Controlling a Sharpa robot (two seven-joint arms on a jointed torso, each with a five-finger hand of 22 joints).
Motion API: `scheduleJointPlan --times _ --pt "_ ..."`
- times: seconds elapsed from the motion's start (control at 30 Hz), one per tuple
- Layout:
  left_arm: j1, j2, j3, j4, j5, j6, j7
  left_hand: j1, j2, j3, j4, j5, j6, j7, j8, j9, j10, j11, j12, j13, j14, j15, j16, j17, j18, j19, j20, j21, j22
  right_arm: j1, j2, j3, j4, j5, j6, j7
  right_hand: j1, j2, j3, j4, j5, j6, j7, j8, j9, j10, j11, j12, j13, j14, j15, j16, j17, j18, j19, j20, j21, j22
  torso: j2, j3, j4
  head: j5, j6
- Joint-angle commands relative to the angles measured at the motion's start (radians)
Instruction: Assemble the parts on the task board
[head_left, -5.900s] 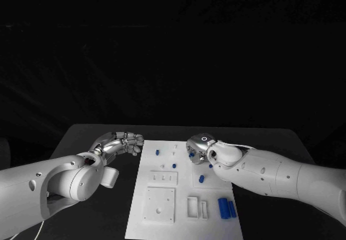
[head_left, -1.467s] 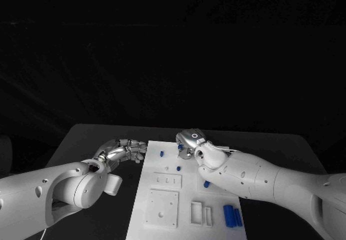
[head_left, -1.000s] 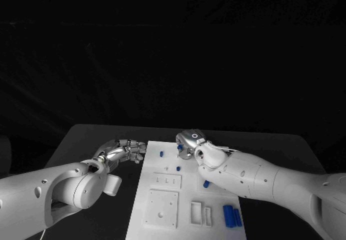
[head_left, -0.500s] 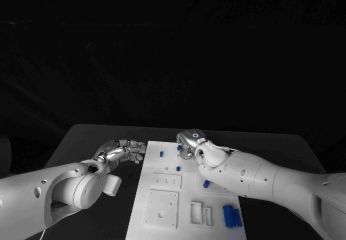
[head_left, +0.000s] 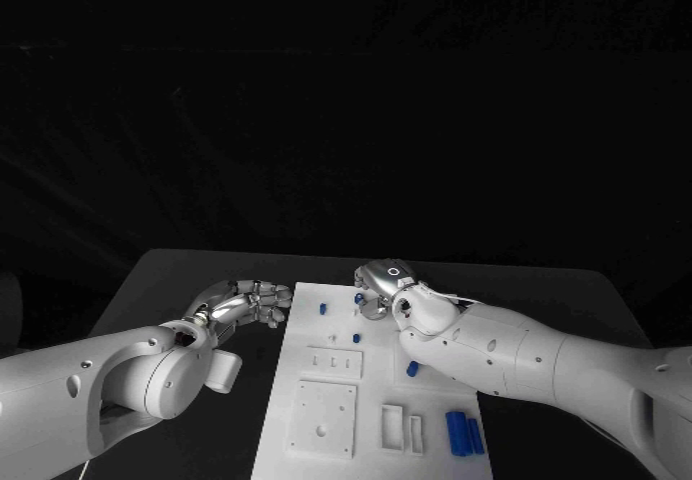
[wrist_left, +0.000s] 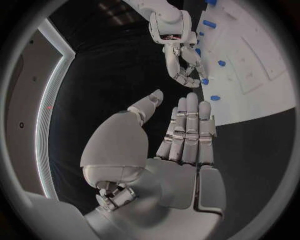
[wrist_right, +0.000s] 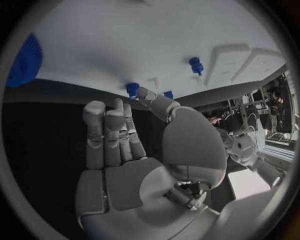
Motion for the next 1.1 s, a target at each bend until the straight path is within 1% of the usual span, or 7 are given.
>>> scheduleJointPlan --times 0.03,0.07,0.3,0.57,0.77,0.93,1.1 --pt "0.001 0.0 0.001 0.001 -0.002 0.009 0.007 -0.009 0.001 0.001 -0.007 -0.004 0.002 0.002 -0.006 0.001 0.006 0.004 -0.005 0.001 -0.008 0.002 -0.006 -0.001 0.018 -0.002 -0.008 0.006 -0.001 0.005 -0.02 0.002 0.032 0.082 -0.016 0.046 -0.027 -0.002 -0.03 -0.006 0.007 -0.02 0.008 -0.01 -0.006 -0.026 0.006 -0.002 -0.012 -0.001 0.014 0.004 -0.003 0.107 -0.002 0.007 -0.008 0.013 0.0 -0.0004 -0.0003 0.0 0.002" --pt "0.001 -0.002 0.001 0.002 -0.002 0.009 0.006 -0.004 -0.003 0.003 -0.014 -0.005 0.002 0.002 -0.006 0.002 0.006 0.004 -0.005 0.002 -0.009 0.002 -0.006 -0.001 0.018 -0.002 -0.009 0.006 -0.002 0.006 -0.027 0.003 0.044 0.087 -0.023 0.054 -0.037 -0.001 -0.044 -0.008 0.008 -0.026 0.01 -0.013 -0.007 -0.039 0.01 -0.002 -0.018 -0.004 0.017 0.003 -0.004 0.107 -0.004 0.007 -0.01 0.012 0.001 -0.0006 0.0 0.0 0.003" --pt "0.003 -0.013 0.006 0.004 -0.002 0.005 0.011 0.005 -0.007 0.009 -0.031 -0.007 0.003 0.002 -0.007 0.004 0.008 0.004 -0.007 0.003 -0.01 0.002 -0.006 -0.002 0.016 -0.004 -0.01 0.009 -0.004 0.02 -0.103 0.054 0.154 0.163 -0.064 0.094 -0.038 0.001 -0.067 -0.007 0.007 -0.024 0.01 -0.012 -0.009 -0.03 0.007 0.012 -0.031 -0.006 0.015 0.007 -0.009 0.107 -0.002 0.003 -0.016 0.009 0.0 0.0005 -0.0039 0.0 0.007" --pt "0.004 -0.01 0.006 -0.013 -0.002 0.01 0.015 0.009 -0.004 0.013 -0.041 -0.008 0.008 0.001 -0.005 0.007 0.012 0.002 -0.007 0.005 -0.009 0.002 -0.005 -0.002 0.014 -0.004 -0.01 0.012 -0.006 0.039 -0.252 0.107 0.332 0.271 -0.006 0.129 0.031 0.02 -0.032 0.003 0.006 0.001 -0.001 0.003 -0.004 0.095 -0.037 0.079 -0.001 0.0 -0.028 0.017 -0.015 0.107 0.012 -0.005 -0.014 0.01 -0.008 0.0042 -0.0233 0.006 0.016" --pt "0.003 -0.004 0.001 -0.037 -0.002 0.018 0.016 0.004 0.002 0.015 -0.047 -0.008 0.015 -0.003 -0.003 0.01 0.022 -0.001 -0.004 0.008 -0.009 0.002 -0.005 -0.002 0.013 -0.004 -0.01 0.015 -0.009 0.041 -0.332 0.111 0.397 0.311 0.059 0.13 0.032 0.028 -0.047 0.006 0.008 0.01 -0.018 0.007 0.0 0.183 -0.066 0.152 0.07 -0.003 -0.057 0.02 -0.018 0.107 0.013 -0.011 -0.013 0.013 -0.019 0.0094 -0.0414 0.014 0.019" --pt "0.002 0.002 -0.001 -0.05 -0.002 0.024 0.017 -0.001 0.005 0.015 -0.051 -0.008 0.02 -0.005 -0.001 0.012 0.031 -0.005 -0.001 0.01 -0.009 0.002 -0.004 -0.002 0.013 -0.005 -0.01 0.017 -0.011 0.04 -0.36 0.111 0.408 0.311 0.09 0.129 0.023 0.034 -0.071 0.006 0.011 0.014 -0.034 0.006 0.003 0.217 -0.084 0.242 0.185 -0.003 -0.073 0.022 -0.021 0.107 0.015 -0.015 -0.015 0.012 -0.029 0.0163 -0.0551 0.024 0.018" --pt "-0.001 0.005 -0.001 -0.057 -0.002 0.026 0.018 -0.003 0.005 0.015 -0.051 -0.009 0.021 -0.006 -0.001 0.012 0.032 -0.006 -0.001 0.011 -0.009 0.002 -0.004 -0.002 0.012 -0.005 -0.01 0.017 -0.011 0.03 -0.381 0.11 0.396 0.311 0.118 0.125 0.013 0.036 -0.085 0.012 0.013 0.02 -0.041 0.001 0.007 0.15 -0.096 0.421 0.409 -0.002 -0.084 0.021 -0.028 0.107 0.018 -0.015 -0.021 0.012 -0.035 0.0233 -0.0625 0.028 0.014"
